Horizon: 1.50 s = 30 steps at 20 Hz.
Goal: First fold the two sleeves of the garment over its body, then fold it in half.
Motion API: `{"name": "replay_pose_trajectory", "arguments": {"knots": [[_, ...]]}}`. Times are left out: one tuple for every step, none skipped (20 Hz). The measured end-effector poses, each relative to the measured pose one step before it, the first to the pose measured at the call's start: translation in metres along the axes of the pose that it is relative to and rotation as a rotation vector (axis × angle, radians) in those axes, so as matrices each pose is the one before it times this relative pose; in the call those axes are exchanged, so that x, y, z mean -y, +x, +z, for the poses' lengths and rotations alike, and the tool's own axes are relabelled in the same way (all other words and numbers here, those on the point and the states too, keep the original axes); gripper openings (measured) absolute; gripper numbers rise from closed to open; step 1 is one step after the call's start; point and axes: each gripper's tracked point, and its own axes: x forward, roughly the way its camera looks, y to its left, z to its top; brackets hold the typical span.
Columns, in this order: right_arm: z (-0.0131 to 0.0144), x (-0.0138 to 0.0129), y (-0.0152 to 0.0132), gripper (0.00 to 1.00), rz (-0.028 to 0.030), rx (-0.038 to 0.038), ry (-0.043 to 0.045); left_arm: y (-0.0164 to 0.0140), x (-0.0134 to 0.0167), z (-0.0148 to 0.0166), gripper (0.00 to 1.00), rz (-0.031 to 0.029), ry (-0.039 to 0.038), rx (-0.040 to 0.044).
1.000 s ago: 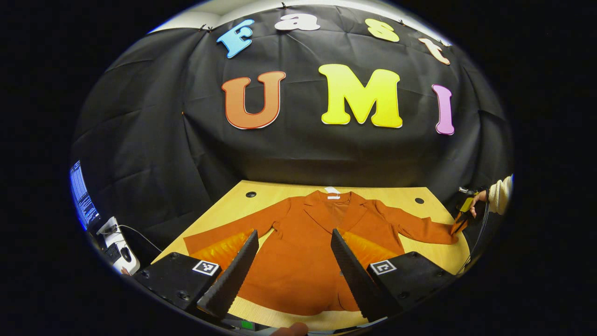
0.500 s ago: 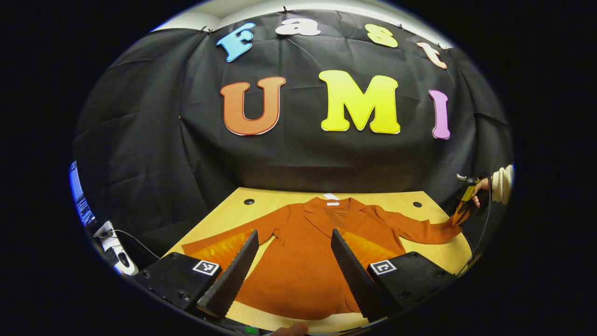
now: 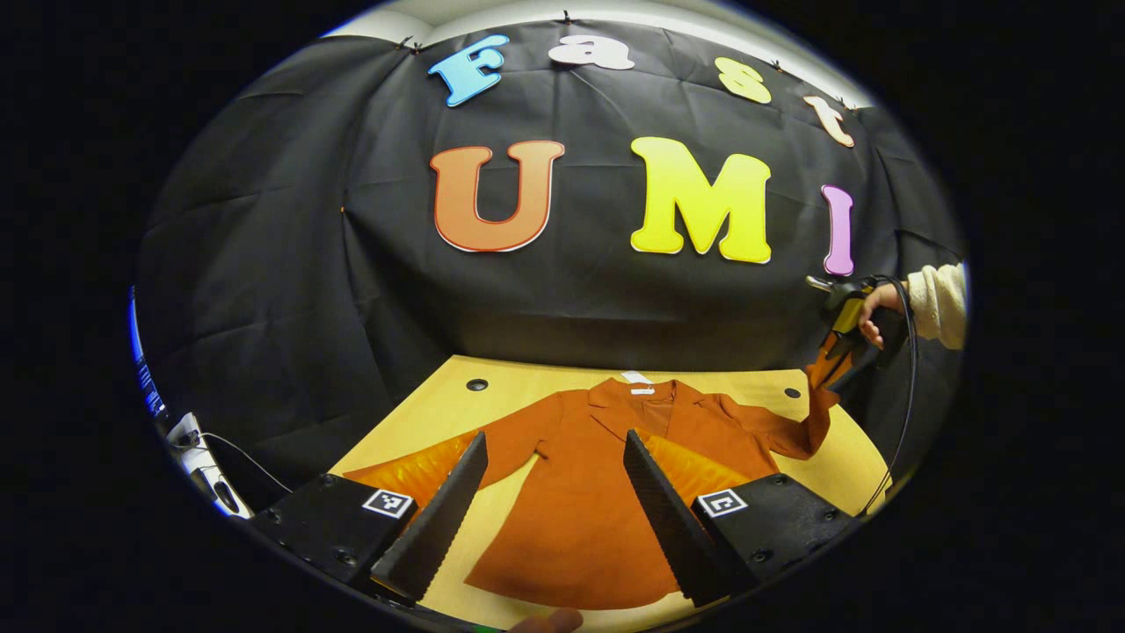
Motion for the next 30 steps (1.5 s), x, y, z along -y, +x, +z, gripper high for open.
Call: {"name": "replay_pose_trajectory", "arguments": {"knots": [[-0.00233, -0.02733, 0.00117, 0.09, 0.0118, -0.00585, -0.02594, 0.00156, -0.00928, 0.00024, 1.0, 0.0035, -0.00008, 0.00361], [-0.00327, -0.0272, 0.00177, 0.09, 0.01156, -0.00877, -0.03135, 0.00045, -0.01066, -0.00111, 1.0, 0.0081, 0.00007, 0.0041], [-0.00296, -0.02831, 0.00175, 0.09, 0.01633, -0.00662, -0.03011, 0.00019, -0.00908, -0.00146, 1.0, 0.00535, -0.00232, 0.0022], [-0.00257, -0.02965, 0.00397, 0.09, 0.01721, -0.00878, -0.02333, 0.00087, -0.00813, -0.00077, 1.0, 0.00012, -0.00899, -0.00105], [-0.00321, -0.03188, 0.00509, 0.09, 0.02253, -0.01262, -0.02783, -0.00042, -0.0076, -0.0032, 1.0, 0.00377, -0.01081, -0.00642], [-0.00232, -0.02732, 0.00468, 0.09, 0.01305, -0.00787, -0.03146, 0.00007, -0.00785, -0.00341, 1.0, 0.01126, -0.01368, -0.00871], [-0.00318, -0.02547, 0.0096, 0.1, 0.00772, -0.00582, -0.03096, -0.00131, -0.00932, -0.00391, 1.0, 0.01485, -0.01238, -0.00833], [-0.00021, -0.02442, 0.01, 0.1, 0.01066, -0.01156, -0.02277, -0.00131, -0.0095, -0.00424, 1.0, 0.01522, -0.00968, -0.01117], [-0.00214, -0.0224, 0.00806, 0.1, 0.0107, -0.01048, -0.02187, -0.0024, -0.00914, -0.00428, 1.0, 0.01474, -0.00712, -0.00833], [-0.0037, -0.02142, 0.00889, 0.1, 0.01035, -0.01365, -0.028, -0.00171, -0.00673, -0.00421, 1.0, 0.01406, -0.00562, -0.00637], [-0.00391, -0.01948, 0.01017, 0.1, 0.01052, -0.01365, -0.02388, -0.00179, -0.00662, -0.00394, 1.0, 0.01235, -0.00433, -0.00884], [-0.00082, -0.01564, 0.00809, 0.1, 0.00533, -0.00985, -0.02114, -0.00228, -0.00652, -0.00584, 1.0, 0.01372, -0.00523, -0.01353], [-0.0004, -0.01477, 0.0145, 0.1, 0.00627, -0.00506, -0.01825, -0.00336, -0.00576, -0.00489, 1.0, 0.01015, -0.00573, -0.0102], [0.00329, -0.01298, 0.01056, 0.1, 0.0048, -0.00119, -0.00997, -0.00083, -0.00496, -0.00431, 1.0, 0.01343, -0.00281, -0.01067], [0.00155, -0.01223, 0.00944, 0.1, 0.00523, 0.00195, -0.00032, -0.00248, -0.00646, -0.00553, 1.0, 0.01084, 0.00047, -0.01109], [0.00684, -0.01287, 0.00976, 0.1, 0.01149, 0.01135, 0.01028, -0.00318, -0.00687, -0.00613, 1.0, 0.01184, -0.00142, -0.0083], [0.00619, -0.00986, 0.01086, 0.1, 0.0092, 0.01492, 0.00888, -0.00235, -0.00608, -0.00443, 1.0, 0.00911, -0.00457, -0.00873], [0.00658, -0.00639, 0.01071, 0.07, -0.00275, 0.01583, 0.00426, -0.00209, -0.00528, -0.00674, 1.0, 0.00852, -0.00399, -0.01436], [0.00562, -0.00165, 0.01252, 0.1, -0.01177, 0.01179, -0.00117, -0.00188, -0.00411, -0.00495, 1.0, 0.00795, -0.00568, -0.01392], [0.00443, -0.00129, 0.00978, 0.1, -0.01877, 0.00406, 0.00038, -0.00154, -0.00284, -0.00549, 1.0, 0.00549, -0.00525, -0.0127], [0.00098, -0.00128, 0.00868, 0.1, -0.00992, -0.00128, -0.00323, -0.00088, -0.00141, -0.00254, 1.0, 0.00549, -0.00432, -0.01044], [0.00098, 0.00024, 0.00698, 0.1, -0.01183, 0.00158, -0.00074, -0.0002, -0.00299, -0.00271, 1.0, 0.00402, -0.00399, -0.00793], [0.0023, 0.00077, 0.00669, 0.1, -0.0094, 0.00246, 0.00837, 0.00035, -0.00239, -0.00183, 1.0, 0.00285, -0.00251, -0.00508], [-0.00054, -0.00053, 0.00469, 0.1, -0.00217, -0.00475, 0.01285, 0.00019, -0.00148, 0.00003, 1.0, 0.00521, -0.00118, 0.00085], [-0.0011, 0.00127, 0.00286, 0.1, -0.00483, -0.00664, 0.01037, 0.00047, -0.00004, 0.0003, 1.0, 0.001, -0.00144, 0.00008], [-0.00058, -0.00075, 0.00094, 0.1, 0.00242, -0.00336, 0.01087, 0.00078, -0.00091, -0.00057, 1.0, 0.00256, -0.00034, -0.00295], [-0.00125, -0.00078, 0.00128, 0.1, 0.00866, -0.00082, 0.00681, 0.0014, -0.00078, -0.00134, 1.0, 0.0018, -0.00276, -0.0023], [0.00262, -0.00176, -0.00256, 0.19, 0.01711, 0.00216, 0.00699, 0.00028, -0.00105, -0.00078, 1.0, -0.00078, -0.00798, -0.00588], [0.00024, -0.00288, -0.00281, 0.29, 0.01734, 0.0061, 0.00674, 0.00142, 0.00124, -0.00124, 1.0, -0.00226, -0.01117, -0.00508], [0.0031, -0.00069, -0.00408, 0.39, 0.01284, 0.00756, -0.00031, 0.0024, -0.00116, -0.00233, 1.0, 0.00025, -0.01124, -0.00554]]}}
